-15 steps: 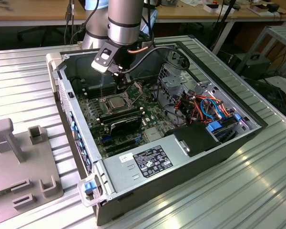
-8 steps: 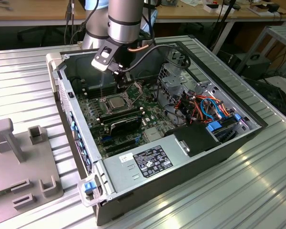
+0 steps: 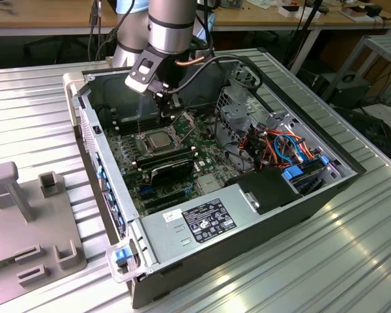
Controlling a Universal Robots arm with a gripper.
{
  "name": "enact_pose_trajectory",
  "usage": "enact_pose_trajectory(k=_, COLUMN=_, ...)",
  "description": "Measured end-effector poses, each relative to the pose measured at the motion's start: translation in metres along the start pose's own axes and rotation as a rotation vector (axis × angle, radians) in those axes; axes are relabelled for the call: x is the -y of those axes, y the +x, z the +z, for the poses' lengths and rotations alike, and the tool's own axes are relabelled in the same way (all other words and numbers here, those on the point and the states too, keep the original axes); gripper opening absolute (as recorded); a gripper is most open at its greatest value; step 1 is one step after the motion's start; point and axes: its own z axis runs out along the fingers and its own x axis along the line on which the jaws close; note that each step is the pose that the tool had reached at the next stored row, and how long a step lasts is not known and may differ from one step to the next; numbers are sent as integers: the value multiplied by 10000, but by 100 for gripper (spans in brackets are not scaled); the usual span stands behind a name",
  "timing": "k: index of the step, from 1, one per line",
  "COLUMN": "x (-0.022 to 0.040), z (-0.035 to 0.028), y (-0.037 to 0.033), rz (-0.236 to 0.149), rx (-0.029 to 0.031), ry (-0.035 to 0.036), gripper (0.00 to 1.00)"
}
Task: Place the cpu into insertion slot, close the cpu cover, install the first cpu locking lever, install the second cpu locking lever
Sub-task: 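Close the cpu cover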
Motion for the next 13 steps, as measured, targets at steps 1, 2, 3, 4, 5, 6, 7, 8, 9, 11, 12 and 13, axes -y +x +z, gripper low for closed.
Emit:
enact_pose_trajectory(k=1, x=-1, z=-19, y=-1, rz=0, rx=0, ry=0, gripper=11)
enact_pose_trajectory(k=2, x=-1, z=-29, y=-1, rz=0, rx=0, ry=0, gripper=11)
enact_pose_trajectory(k=3, x=-1, z=-37, y=-1, rz=0, rx=0, ry=-1, gripper=11)
enact_pose_trajectory(k=4, x=-2, z=-42, y=-2, rz=0, rx=0, ry=0, gripper=11)
enact_pose_trajectory(k=5, x=-2, z=-43, y=-1, rz=1, rx=-3, ry=-2, gripper=11)
enact_pose_trajectory(k=6, x=-2, z=-43, y=-1, rz=1, rx=-3, ry=-1, gripper=11)
enact_pose_trajectory(k=7, x=-2, z=-45, y=-2, rz=0, rx=0, ry=0, gripper=11)
enact_pose_trajectory(k=8, x=-2, z=-45, y=-1, rz=1, rx=0, ry=0, gripper=11)
enact_pose_trajectory(k=9, x=-2, z=-45, y=-2, rz=0, rx=0, ry=0, gripper=11)
enact_pose_trajectory(k=11, x=-2, z=-47, y=-2, rz=0, rx=1, ry=1, gripper=11)
enact_pose_trajectory(k=12, x=-2, z=-49, y=-2, rz=0, rx=2, ry=1, gripper=11)
enact_pose_trajectory(k=13, x=-2, z=-55, y=-2, rz=1, rx=3, ry=2, gripper=11)
